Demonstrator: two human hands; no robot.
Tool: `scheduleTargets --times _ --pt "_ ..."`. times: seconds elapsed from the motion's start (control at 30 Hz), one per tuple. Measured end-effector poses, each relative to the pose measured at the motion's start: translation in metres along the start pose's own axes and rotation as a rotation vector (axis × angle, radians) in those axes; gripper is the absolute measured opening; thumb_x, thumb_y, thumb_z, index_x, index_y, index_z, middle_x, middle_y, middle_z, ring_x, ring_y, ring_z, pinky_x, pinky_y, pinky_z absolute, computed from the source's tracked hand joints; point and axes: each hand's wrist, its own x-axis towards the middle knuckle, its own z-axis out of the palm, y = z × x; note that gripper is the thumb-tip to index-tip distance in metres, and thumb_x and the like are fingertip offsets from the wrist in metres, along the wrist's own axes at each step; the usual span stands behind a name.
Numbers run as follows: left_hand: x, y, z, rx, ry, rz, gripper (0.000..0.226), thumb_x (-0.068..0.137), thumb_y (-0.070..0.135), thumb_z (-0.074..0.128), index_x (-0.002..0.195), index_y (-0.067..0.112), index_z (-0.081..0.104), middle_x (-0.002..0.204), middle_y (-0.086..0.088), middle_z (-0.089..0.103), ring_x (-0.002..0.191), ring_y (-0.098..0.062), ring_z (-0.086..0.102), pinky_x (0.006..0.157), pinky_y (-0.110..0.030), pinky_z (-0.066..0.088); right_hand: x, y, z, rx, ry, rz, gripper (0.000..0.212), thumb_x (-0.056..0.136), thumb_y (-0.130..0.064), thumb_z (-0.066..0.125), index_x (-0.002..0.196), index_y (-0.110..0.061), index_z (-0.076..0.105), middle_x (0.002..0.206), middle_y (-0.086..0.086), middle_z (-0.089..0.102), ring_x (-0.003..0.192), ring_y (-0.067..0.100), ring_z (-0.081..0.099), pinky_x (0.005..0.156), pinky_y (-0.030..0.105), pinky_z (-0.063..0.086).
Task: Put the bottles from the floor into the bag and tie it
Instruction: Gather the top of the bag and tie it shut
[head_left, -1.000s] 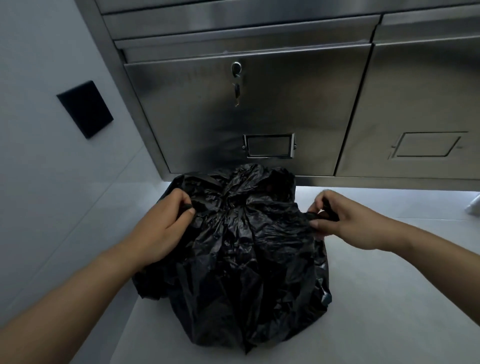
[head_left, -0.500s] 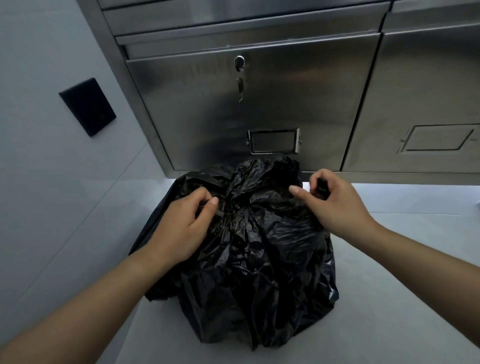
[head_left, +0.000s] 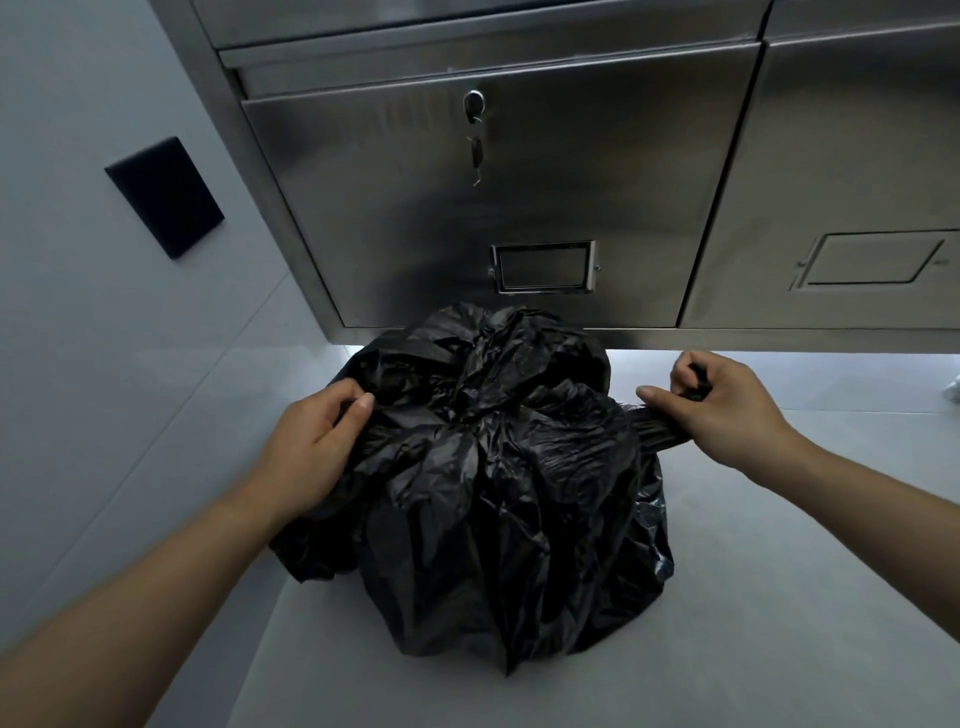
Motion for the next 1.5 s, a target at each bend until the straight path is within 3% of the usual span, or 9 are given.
scheduleTargets --times 0.3,0.5,0.57,0.67,0.8,0.93,1.13,1.27,1.5 --pt "0.015 0.034 0.0 -0.073 -0.036 0.028 0.028 0.087 0.043 0.026 0.072 0.027 0.044 0.068 0.008 0.049 0.068 -0.004 0.046 0.066 -0.018 0.035 0.009 -0.065 0.025 0.567 -0.269 0.088 0.016 0.087 -0.022 0.051 0.072 -0.021 0.055 0.072 -0.003 0.051 0.063 0.014 0.046 0.053 0.026 0.039" --pt "0.005 0.035 0.02 -0.045 -0.22 -0.043 0.022 0.093 0.022 0.037 0.089 0.027 0.058 0.09 0.006 0.061 0.08 0.003 0.054 0.068 -0.009 0.038 0.004 -0.072 0.046 -0.008 -0.504 -0.033 0.029 0.094 -0.009 0.038 0.097 -0.027 0.061 0.091 0.012 0.055 0.078 0.015 0.055 0.068 0.023 0.052" --pt "0.002 0.031 0.024 0.041 -0.283 0.001 0.025 0.093 0.011 0.045 0.098 0.029 0.061 0.101 0.01 0.058 0.092 0.007 0.053 0.074 -0.001 0.035 0.002 -0.064 0.046 -0.223 -0.477 -0.2 0.024 0.094 -0.016 0.049 0.111 -0.03 0.058 0.104 0.003 0.063 0.086 0.007 0.058 0.082 0.028 0.05" --pt "0.0 0.028 0.024 0.12 -0.272 0.058 0.027 0.093 0.015 0.05 0.109 0.034 0.061 0.102 0.013 0.054 0.091 0.007 0.051 0.074 0.001 0.033 0.004 -0.057 0.046 -0.369 -0.328 -0.353 0.041 0.086 -0.029 0.063 0.125 -0.034 0.051 0.115 -0.005 0.064 0.075 -0.018 0.052 0.07 0.002 0.039" --pt "0.003 0.029 0.025 0.134 -0.172 0.067 0.031 0.093 0.026 0.05 0.123 0.031 0.052 0.11 0.012 0.052 0.081 0.01 0.049 0.072 -0.002 0.034 0.009 -0.059 0.056 -0.229 -0.087 -0.382 0.05 0.07 -0.045 0.074 0.114 -0.035 0.054 0.098 -0.012 0.066 0.081 -0.008 0.057 0.068 0.003 0.04" --pt "-0.001 0.022 0.032 0.026 -0.135 -0.05 0.043 0.095 0.038 0.041 0.137 0.028 0.038 0.129 0.016 0.042 0.117 0.002 0.039 0.097 -0.012 0.027 0.02 -0.056 0.085 -0.112 0.024 -0.394 0.032 0.074 -0.037 0.073 0.102 -0.024 0.064 0.083 -0.007 0.067 0.071 0.006 0.057 0.063 0.008 0.04" --pt "-0.01 -0.01 0.045 -0.17 -0.127 -0.207 0.034 0.099 0.022 0.036 0.127 0.022 0.056 0.126 0.004 0.056 0.12 -0.004 0.048 0.097 -0.006 0.029 0.008 -0.032 0.125 -0.173 -0.093 -0.414 0.043 0.096 -0.033 0.031 0.123 -0.012 0.057 0.098 -0.005 0.056 0.097 0.016 0.051 0.088 0.019 0.034" --pt "-0.013 -0.028 0.048 -0.122 -0.134 -0.226 0.029 0.093 0.016 0.053 0.118 0.027 0.061 0.117 0.008 0.058 0.115 -0.004 0.052 0.085 0.007 0.027 -0.001 -0.016 0.125 -0.188 -0.212 -0.393 0.038 0.099 -0.023 0.037 0.135 -0.016 0.045 0.09 -0.022 0.044 0.092 0.008 0.041 0.083 0.017 0.029" --pt "-0.023 -0.036 0.068 -0.057 -0.33 -0.297 0.081 0.068 0.076 0.049 0.14 0.043 0.031 0.151 0.012 0.016 0.141 -0.01 0.015 0.112 -0.024 0.013 0.008 -0.02 0.112 -0.164 -0.022 -0.424 0.026 0.082 -0.025 0.069 0.108 -0.023 0.066 0.095 -0.011 0.065 0.083 -0.007 0.055 0.077 0.004 0.038"
